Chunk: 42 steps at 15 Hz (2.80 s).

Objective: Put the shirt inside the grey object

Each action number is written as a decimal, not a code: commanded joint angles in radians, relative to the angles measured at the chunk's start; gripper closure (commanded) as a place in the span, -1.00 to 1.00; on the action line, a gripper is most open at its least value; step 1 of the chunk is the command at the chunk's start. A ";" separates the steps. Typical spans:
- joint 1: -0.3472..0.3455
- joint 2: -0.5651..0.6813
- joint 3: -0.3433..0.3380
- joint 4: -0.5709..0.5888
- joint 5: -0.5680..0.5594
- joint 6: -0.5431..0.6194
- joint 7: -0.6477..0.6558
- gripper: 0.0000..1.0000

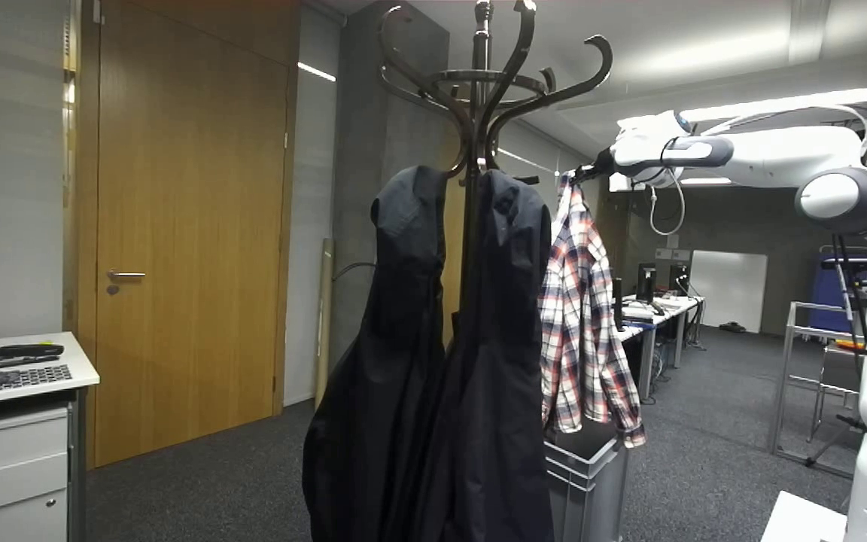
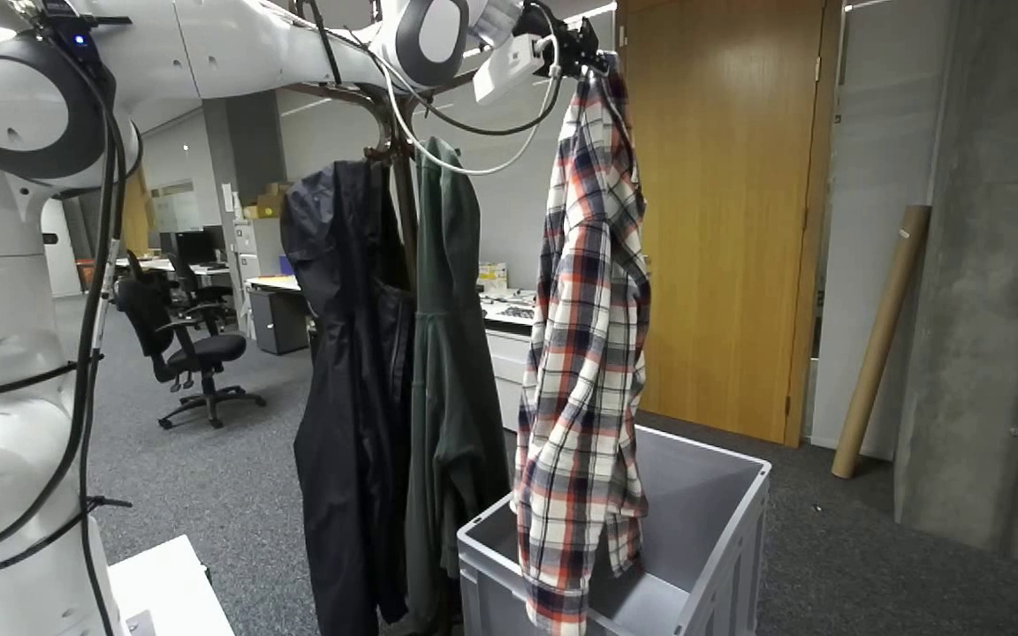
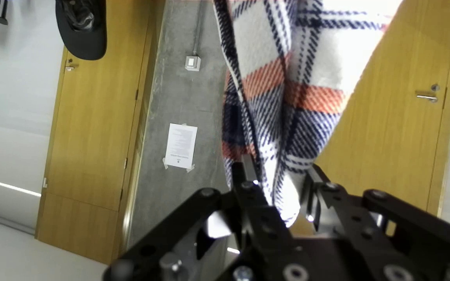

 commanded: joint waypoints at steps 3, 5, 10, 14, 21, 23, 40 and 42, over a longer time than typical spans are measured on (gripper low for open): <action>-0.006 0.056 0.038 0.118 0.160 0.080 -0.168 0.85; -0.007 0.073 0.055 0.160 0.211 0.083 -0.227 0.85; -0.015 0.092 0.087 0.212 0.325 0.077 -0.351 0.85; -0.020 0.089 0.088 0.184 0.396 0.078 -0.400 0.85; -0.029 0.053 0.092 0.080 0.507 0.089 -0.476 0.85; -0.030 0.044 0.089 0.055 0.530 0.081 -0.504 0.85; -0.029 -0.075 0.048 -0.182 0.486 0.050 -0.540 0.85; -0.027 -0.089 0.048 -0.208 0.472 0.047 -0.532 0.85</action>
